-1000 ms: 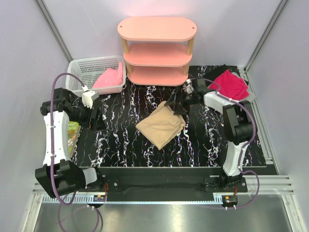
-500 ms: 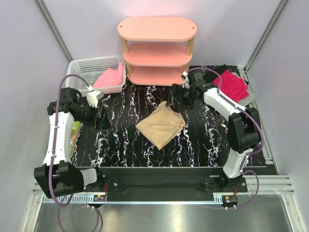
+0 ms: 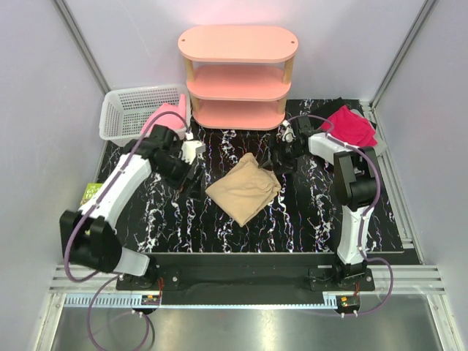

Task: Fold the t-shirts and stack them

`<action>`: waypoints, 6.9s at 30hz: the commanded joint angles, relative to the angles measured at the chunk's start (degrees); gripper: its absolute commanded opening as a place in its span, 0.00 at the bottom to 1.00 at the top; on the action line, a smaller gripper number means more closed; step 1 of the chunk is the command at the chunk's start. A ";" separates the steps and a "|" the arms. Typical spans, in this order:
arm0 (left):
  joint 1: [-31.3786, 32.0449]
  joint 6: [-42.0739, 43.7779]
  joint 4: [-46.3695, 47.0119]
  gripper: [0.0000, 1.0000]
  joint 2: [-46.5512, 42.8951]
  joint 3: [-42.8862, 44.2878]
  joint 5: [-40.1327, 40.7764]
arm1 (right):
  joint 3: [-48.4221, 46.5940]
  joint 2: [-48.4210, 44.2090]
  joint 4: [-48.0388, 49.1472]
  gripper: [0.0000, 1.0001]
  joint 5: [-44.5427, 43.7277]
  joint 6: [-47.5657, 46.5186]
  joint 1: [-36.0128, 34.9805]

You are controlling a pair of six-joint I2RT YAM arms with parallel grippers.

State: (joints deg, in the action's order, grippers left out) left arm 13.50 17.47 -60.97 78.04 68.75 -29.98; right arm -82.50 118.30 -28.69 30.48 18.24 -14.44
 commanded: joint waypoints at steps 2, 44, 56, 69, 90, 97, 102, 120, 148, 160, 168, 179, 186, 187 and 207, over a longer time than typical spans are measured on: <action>5.74 -1.92 4.98 0.99 8.87 6.83 5.54 | 1.11 3.69 8.10 1.00 8.45 2.50 0.64; 17.53 -3.76 15.09 0.99 35.69 12.03 11.17 | 28.27 -3.70 30.71 0.93 14.69 16.74 -8.33; 16.83 -2.36 14.83 0.99 31.74 9.03 11.70 | 27.22 0.18 31.68 0.00 16.98 18.50 -8.33; -1.97 0.10 2.62 0.99 16.63 21.86 2.91 | 11.50 -13.62 13.60 0.00 11.98 11.91 3.09; -15.69 7.40 -1.52 0.99 2.64 11.14 1.85 | -17.42 -4.85 10.32 0.00 18.03 17.35 25.59; -16.75 8.36 -3.36 0.99 2.73 12.20 2.46 | -29.29 0.87 8.65 0.00 19.87 19.46 31.22; -17.98 9.24 -4.51 0.99 3.17 13.16 3.08 | -29.31 3.86 8.21 0.00 21.20 19.56 34.73; -19.12 10.73 -6.09 0.99 3.43 14.57 1.76 | -25.07 7.91 -7.51 0.24 -1.62 12.35 39.05; -22.55 12.41 -6.88 0.99 2.99 13.60 -1.58 | -41.51 2.17 -11.50 1.00 9.37 23.41 37.21; -22.46 11.18 -7.15 0.99 2.20 13.69 -0.96 | -39.33 19.51 -8.40 1.00 7.51 20.17 34.65; -22.55 11.00 -7.50 0.99 1.41 13.34 -1.05 | -33.96 15.49 -8.05 1.00 5.38 16.66 34.65; -22.55 10.91 -8.11 0.99 -1.31 12.99 -0.78 | -44.76 11.94 -7.61 1.00 8.45 19.90 34.04; -22.55 11.53 -8.81 0.99 -3.60 12.11 1.41 | -47.75 22.58 -8.05 1.00 8.46 19.03 34.12; -22.64 11.53 -8.90 0.99 -3.77 12.20 1.24 | -48.45 23.55 -8.31 1.00 8.28 18.77 34.21; -22.64 0.73 -3.99 0.99 -8.08 17.12 0.19 | -36.98 -16.67 -20.45 1.00 -10.23 -1.27 10.41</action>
State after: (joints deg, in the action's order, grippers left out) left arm -8.80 22.59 -68.82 71.48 83.66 -29.08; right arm -128.73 120.46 -46.68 28.49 25.71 7.42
